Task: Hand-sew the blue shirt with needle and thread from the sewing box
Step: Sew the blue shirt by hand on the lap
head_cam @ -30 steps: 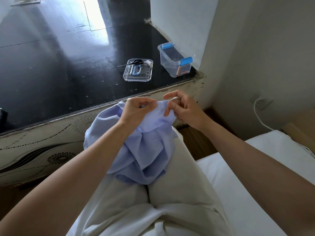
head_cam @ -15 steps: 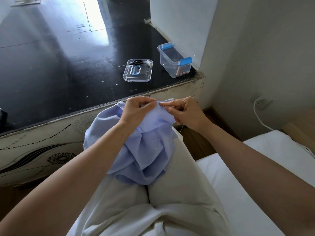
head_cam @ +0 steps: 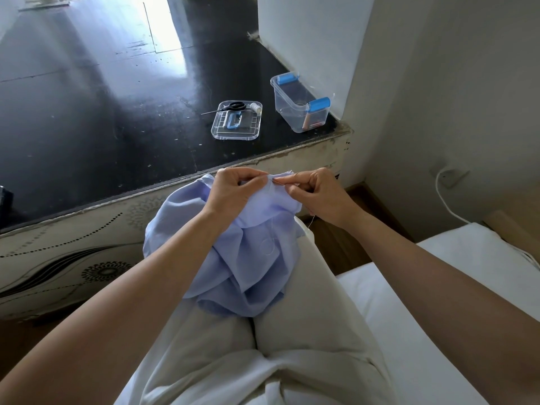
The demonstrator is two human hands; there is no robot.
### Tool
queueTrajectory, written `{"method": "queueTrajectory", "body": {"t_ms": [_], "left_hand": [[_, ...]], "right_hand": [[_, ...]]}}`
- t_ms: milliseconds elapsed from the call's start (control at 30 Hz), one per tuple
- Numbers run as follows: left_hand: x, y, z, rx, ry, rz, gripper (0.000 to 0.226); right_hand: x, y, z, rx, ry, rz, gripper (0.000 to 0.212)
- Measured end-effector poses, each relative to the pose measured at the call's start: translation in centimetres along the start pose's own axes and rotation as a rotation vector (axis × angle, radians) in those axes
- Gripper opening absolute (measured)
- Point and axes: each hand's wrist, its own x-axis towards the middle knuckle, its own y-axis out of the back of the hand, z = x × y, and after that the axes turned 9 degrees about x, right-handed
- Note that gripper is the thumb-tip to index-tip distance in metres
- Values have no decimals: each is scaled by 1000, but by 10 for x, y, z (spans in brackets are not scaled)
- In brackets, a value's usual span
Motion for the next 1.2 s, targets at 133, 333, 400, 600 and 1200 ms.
{"method": "queueTrajectory", "body": {"t_ms": [133, 333, 400, 600, 1200], "left_hand": [[2, -1, -4, 60, -35, 28, 6], [7, -1, -13, 245, -172, 60, 9], [8, -1, -16, 296, -209, 71, 10], [9, 1, -19, 363, -241, 121, 8], [-6, 14, 5, -1, 70, -209, 12]], "right_hand": [[0, 0, -2, -56, -22, -11, 21], [1, 0, -9, -101, -119, -126, 54], [2, 0, -12, -112, -127, -158, 44], [3, -2, -14, -134, -188, -128, 10], [-1, 3, -15, 187, -270, -123, 15]]}}
